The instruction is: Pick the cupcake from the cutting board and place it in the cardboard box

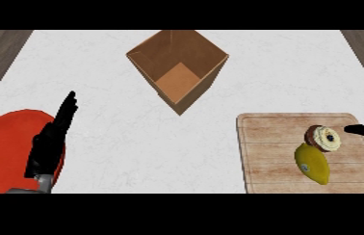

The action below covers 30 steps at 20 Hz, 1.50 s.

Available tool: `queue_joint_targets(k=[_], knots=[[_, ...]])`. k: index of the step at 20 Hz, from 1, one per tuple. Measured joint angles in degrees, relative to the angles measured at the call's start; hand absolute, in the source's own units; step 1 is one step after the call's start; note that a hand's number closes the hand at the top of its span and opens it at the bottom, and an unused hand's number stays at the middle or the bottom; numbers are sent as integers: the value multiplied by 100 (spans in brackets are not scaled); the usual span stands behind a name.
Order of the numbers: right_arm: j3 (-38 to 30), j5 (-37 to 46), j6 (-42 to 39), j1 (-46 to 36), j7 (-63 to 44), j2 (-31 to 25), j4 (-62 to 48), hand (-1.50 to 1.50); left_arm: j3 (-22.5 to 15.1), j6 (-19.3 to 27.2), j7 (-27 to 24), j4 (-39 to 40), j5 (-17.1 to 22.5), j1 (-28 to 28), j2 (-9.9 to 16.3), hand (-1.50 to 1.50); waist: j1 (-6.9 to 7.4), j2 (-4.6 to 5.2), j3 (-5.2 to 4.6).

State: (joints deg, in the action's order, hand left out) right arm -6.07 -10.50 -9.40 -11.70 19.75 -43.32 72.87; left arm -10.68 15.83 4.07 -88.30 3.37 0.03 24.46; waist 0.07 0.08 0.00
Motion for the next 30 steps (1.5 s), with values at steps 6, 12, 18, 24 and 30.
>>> queue_joint_targets(k=[6, 12, 18, 24, 30], knots=[[543, 844, -870, 51, -323, -1164, 148, -150, -14, 12, -49, 82, -77, -43, -73, 0, 15, -4, -6], [1161, 1448, -1643, 108, -886, -1699, 570, -150, -10, 1, 42, 26, -138, -39, -119, 0, 24, -11, -7], [1362, 1746, -2038, 116, -1769, -1486, 1138, -150, 155, -141, 63, -32, -167, 38, -137, 0, 8, -16, -3], [1313, 2253, -2008, 263, -2392, -959, 1453, -150, 336, -302, 138, -35, -263, -2, -246, 0, -3, -14, -1], [1176, 2873, -2116, 476, -2453, -611, 1505, -150, 449, -440, 107, -1, -455, 19, -428, 0, -10, -14, 1]])
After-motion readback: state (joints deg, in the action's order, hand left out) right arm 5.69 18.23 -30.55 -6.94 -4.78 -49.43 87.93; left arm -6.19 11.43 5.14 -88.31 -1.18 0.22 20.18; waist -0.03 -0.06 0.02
